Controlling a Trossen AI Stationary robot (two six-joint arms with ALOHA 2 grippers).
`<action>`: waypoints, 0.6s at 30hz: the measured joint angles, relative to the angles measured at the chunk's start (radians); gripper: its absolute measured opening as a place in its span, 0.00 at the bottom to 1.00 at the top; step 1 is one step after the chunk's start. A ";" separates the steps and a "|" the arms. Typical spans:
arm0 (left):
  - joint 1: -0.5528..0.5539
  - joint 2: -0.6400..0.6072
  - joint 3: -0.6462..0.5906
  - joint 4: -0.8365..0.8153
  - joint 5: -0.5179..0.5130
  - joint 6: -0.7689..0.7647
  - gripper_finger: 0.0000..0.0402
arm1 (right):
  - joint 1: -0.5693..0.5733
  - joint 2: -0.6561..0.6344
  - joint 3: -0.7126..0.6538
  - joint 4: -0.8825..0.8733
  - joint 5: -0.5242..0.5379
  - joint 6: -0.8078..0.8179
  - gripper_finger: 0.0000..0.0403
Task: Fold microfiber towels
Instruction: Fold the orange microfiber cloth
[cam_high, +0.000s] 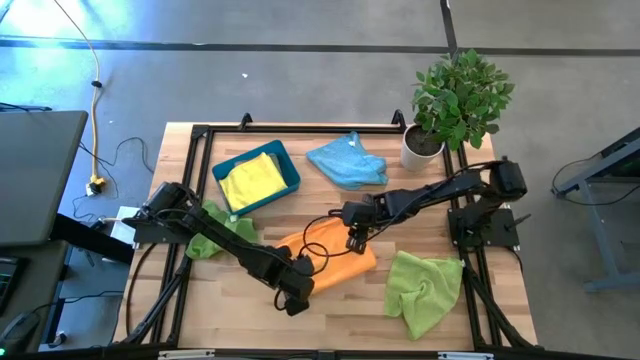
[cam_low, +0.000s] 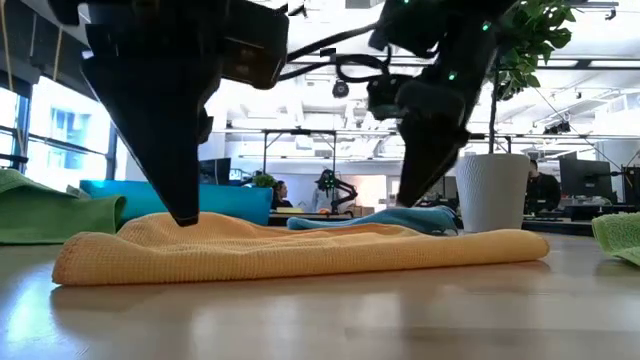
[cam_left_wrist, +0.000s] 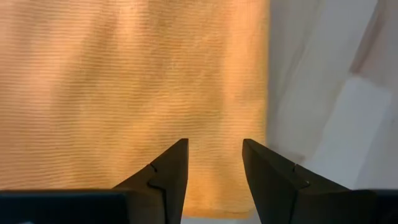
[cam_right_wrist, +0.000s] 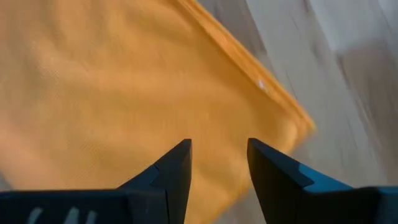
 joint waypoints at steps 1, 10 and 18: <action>0.003 -0.002 0.008 -0.020 0.000 0.018 0.35 | 0.008 -0.009 0.000 -0.027 -0.005 0.051 0.37; 0.060 -0.057 0.019 -0.243 0.000 0.197 0.34 | 0.186 -0.022 0.000 -0.143 -0.015 0.548 0.39; 0.102 -0.069 -0.021 -0.248 0.020 0.327 0.30 | 0.314 -0.008 -0.002 -0.195 0.080 0.811 0.49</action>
